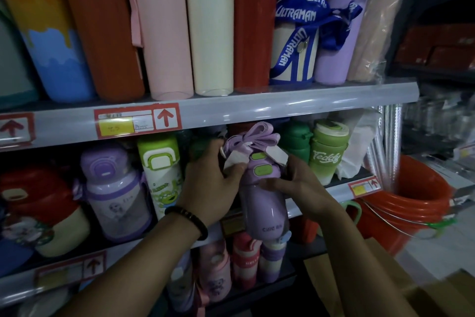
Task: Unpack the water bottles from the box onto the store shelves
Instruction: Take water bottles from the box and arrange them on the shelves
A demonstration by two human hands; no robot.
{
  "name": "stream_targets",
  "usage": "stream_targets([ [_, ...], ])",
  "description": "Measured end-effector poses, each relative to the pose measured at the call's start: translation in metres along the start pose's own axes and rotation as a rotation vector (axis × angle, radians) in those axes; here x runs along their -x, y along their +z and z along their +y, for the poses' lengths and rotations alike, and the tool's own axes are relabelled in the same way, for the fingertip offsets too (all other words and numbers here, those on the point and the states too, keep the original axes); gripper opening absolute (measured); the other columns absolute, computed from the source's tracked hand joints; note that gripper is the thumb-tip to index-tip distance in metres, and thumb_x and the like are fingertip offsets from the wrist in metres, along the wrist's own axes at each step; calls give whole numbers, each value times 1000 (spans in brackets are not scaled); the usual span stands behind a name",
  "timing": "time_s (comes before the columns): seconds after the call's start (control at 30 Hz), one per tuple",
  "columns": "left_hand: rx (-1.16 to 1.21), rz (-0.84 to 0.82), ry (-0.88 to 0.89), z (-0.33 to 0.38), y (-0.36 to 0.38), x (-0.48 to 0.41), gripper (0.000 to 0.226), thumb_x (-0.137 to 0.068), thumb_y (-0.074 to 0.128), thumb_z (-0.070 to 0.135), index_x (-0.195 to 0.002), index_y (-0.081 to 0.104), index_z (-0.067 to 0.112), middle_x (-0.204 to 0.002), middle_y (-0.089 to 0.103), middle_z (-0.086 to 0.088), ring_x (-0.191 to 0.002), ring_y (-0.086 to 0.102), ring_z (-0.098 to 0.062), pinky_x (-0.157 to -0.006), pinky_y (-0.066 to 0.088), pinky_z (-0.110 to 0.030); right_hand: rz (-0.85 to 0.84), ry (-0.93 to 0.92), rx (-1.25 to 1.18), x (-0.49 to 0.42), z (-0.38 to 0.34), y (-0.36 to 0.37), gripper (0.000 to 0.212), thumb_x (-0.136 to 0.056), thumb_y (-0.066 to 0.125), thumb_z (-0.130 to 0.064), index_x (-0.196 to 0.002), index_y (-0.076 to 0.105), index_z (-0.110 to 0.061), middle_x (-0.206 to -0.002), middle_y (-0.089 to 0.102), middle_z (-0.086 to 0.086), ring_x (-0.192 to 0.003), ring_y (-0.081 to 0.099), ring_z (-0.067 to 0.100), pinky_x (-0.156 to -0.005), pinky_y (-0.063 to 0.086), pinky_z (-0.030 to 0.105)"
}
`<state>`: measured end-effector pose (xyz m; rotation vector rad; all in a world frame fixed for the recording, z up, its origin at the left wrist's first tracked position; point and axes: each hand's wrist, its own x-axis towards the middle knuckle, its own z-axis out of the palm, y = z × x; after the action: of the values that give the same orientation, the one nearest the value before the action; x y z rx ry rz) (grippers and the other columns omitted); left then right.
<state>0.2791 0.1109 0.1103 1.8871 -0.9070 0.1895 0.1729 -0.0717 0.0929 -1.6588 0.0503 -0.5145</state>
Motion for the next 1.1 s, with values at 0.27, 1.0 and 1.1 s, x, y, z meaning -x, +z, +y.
stream_targets([
  [0.27,-169,114,62,0,2,-1,18,-100,57,41,-111,49,30,-92,69,1,-81,67,-31,-70,57,-49,11,-33,86,-6,-4,-3,76,-80,84,9,-146,55,-13,-132,73,9,-123,69,29,-104,56,52],
  [1.0,-121,18,129,6,23,13,58,-98,59,10,-153,48,25,-149,55,3,-137,50,-15,-113,43,-27,242,-205,67,-24,16,7,62,-86,79,9,-142,53,-4,-129,71,16,-121,69,33,-106,54,54],
  [1.1,-88,-21,107,1,29,15,64,-98,61,15,-157,40,27,-156,48,3,-144,45,-18,-115,46,-43,253,-187,135,-25,17,5,60,-87,82,-1,-140,56,-10,-127,73,8,-119,71,28,-104,55,54],
])
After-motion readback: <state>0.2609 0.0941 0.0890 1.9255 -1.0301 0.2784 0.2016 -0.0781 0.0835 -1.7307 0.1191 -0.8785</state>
